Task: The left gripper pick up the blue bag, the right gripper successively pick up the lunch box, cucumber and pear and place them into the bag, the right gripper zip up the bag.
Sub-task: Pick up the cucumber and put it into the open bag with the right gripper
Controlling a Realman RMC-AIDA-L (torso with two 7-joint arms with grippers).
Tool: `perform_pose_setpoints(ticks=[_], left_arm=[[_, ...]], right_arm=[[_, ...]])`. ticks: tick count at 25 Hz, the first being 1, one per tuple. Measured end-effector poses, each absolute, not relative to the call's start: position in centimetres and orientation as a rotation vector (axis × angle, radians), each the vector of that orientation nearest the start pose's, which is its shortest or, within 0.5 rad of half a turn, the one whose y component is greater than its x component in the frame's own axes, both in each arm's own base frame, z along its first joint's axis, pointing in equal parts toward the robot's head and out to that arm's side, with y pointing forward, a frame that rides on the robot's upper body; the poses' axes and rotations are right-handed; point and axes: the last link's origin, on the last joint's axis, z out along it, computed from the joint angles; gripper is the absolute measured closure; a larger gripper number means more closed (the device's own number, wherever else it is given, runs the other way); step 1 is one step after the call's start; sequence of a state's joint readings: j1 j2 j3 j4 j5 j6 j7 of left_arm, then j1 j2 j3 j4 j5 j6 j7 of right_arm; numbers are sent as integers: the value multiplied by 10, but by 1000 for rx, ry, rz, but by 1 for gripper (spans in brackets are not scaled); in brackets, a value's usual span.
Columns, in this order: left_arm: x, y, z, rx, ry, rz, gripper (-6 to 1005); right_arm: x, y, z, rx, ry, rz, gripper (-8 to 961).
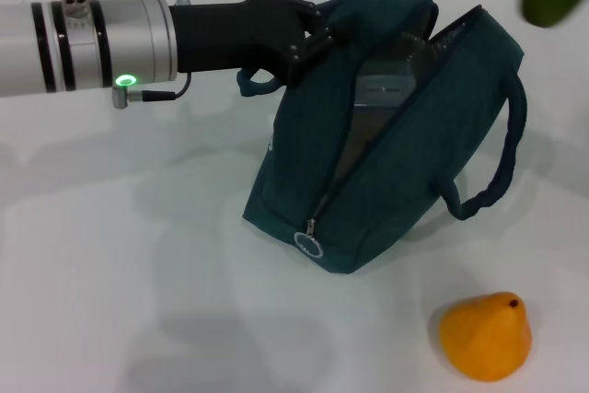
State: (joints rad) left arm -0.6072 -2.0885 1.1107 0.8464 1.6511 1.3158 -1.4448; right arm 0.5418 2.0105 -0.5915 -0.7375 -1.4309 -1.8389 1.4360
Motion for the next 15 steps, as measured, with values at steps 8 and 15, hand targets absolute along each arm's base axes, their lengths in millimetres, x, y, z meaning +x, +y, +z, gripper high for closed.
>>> perform_pose_setpoints(ticks=[8, 15], left_arm=[[-159, 381, -12, -2720, -245, -768, 955], [-157, 382, -14, -2723, -230, -761, 954]], right_arm=[[162, 376, 44, -2489, 333, 1475, 405], [156, 369, 16, -2603, 389, 1453, 399]])
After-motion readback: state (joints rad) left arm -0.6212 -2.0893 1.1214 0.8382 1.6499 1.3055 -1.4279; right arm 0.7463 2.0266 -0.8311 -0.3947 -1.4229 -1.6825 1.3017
